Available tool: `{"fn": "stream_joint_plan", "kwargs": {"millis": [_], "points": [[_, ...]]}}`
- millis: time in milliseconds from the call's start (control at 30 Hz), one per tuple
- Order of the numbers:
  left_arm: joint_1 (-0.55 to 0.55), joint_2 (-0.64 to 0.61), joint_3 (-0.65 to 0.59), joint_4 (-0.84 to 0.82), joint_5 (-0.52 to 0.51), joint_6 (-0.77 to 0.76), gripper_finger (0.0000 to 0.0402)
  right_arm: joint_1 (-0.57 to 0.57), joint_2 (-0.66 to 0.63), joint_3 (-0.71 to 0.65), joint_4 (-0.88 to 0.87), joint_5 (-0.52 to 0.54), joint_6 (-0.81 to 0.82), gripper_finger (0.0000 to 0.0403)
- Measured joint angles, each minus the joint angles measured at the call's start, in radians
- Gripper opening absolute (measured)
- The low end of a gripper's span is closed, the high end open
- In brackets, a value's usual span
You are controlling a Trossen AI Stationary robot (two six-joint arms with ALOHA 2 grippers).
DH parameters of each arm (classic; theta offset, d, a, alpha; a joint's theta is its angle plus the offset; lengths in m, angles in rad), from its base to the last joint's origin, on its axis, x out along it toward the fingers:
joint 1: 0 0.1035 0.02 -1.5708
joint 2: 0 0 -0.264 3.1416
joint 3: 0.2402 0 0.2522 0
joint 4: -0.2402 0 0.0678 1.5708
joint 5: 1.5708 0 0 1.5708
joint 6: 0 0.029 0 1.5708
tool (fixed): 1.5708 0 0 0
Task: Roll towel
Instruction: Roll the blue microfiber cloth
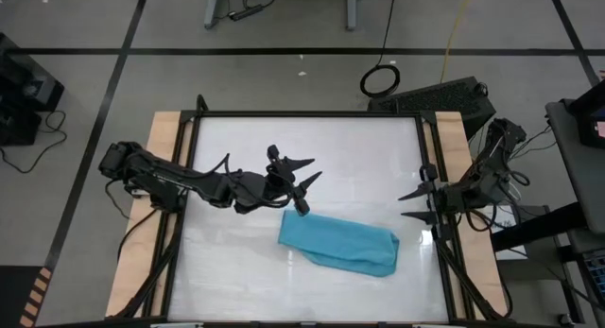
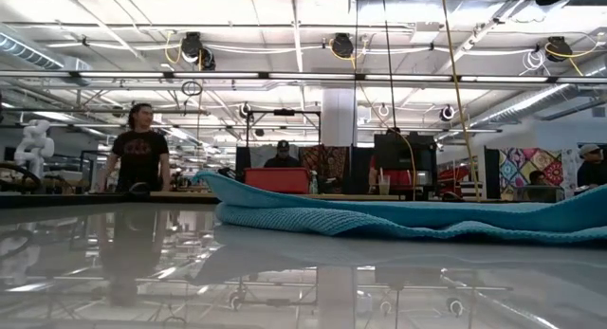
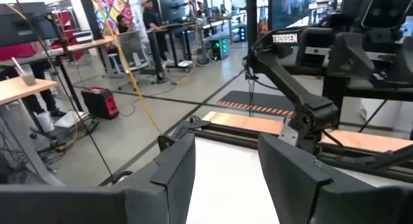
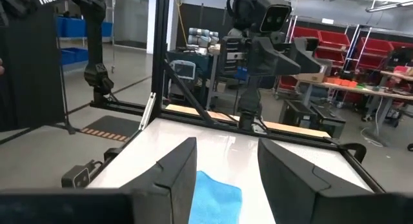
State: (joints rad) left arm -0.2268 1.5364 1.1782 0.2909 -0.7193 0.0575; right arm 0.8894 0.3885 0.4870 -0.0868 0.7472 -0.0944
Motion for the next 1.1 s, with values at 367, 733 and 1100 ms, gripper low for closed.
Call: {"fn": "stream_joint_plan", "kwargs": {"millis": [367, 733, 1100], "points": [[0.031, 0.001, 0.000, 0.055, -0.001, 0.000, 0.0176, 0.000, 0.000, 0.000, 0.000, 0.000, 0.003, 0.0155], [0.038, 0.001, 0.000, 0.129, -0.003, 0.001, 0.0176, 0.000, 0.000, 0.000, 0.000, 0.000, 0.004, 0.0155], [0.058, 0.001, 0.000, 0.119, -0.007, 0.001, 0.0176, 0.000, 0.000, 0.000, 0.000, 0.000, 0.004, 0.0155]]}}
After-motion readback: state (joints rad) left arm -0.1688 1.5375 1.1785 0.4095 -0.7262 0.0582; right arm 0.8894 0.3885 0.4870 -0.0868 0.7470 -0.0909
